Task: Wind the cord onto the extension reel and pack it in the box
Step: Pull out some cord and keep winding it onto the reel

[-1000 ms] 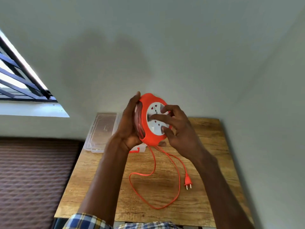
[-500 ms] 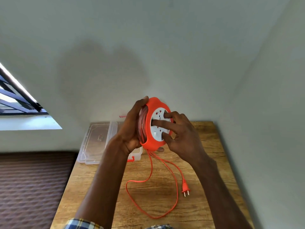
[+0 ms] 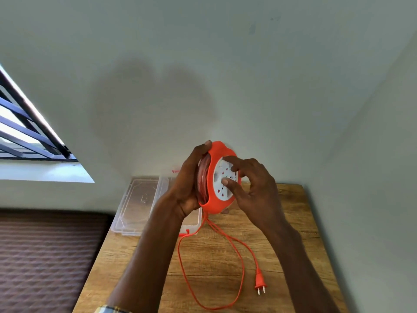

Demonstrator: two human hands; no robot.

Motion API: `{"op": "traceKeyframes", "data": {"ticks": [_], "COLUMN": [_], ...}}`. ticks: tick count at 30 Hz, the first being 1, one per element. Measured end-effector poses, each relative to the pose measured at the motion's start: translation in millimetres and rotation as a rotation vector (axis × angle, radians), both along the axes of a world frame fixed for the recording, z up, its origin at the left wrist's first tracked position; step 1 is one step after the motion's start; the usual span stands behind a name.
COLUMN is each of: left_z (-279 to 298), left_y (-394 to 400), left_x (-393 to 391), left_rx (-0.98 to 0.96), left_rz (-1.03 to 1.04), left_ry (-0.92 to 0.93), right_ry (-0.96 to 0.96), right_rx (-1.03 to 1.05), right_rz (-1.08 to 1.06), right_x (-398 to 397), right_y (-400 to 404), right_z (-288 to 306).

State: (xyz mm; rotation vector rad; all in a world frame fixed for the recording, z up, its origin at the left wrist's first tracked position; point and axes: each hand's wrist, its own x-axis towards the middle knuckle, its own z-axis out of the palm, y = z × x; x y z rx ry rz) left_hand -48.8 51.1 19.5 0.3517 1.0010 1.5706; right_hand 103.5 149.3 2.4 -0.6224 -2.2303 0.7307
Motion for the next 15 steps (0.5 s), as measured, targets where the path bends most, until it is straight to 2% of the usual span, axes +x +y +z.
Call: {"op": "traceKeyframes", "data": {"ticks": [5, 11, 15], "left_z": [-8.4, -12.0, -7.1], "left_y": [-4.7, -2.1, 4.7], "left_x": [-10.5, -10.7, -11.5], "left_rx": [0.018, 0.01, 0.006], "left_rz": [-0.028, -0.095, -0.097], "left_ry": [-0.109, -0.126, -0.082], "right_ry": [-0.103, -0.061, -0.039], "right_rx": [0.076, 0.176, 0.167], "right_rz": [0.183, 0.208, 0.117], "right_x": [5.1, 7.4, 5.3], "right_y": [4.2, 10.5, 13.0], "right_z": [-10.9, -20.1, -21.2]}}
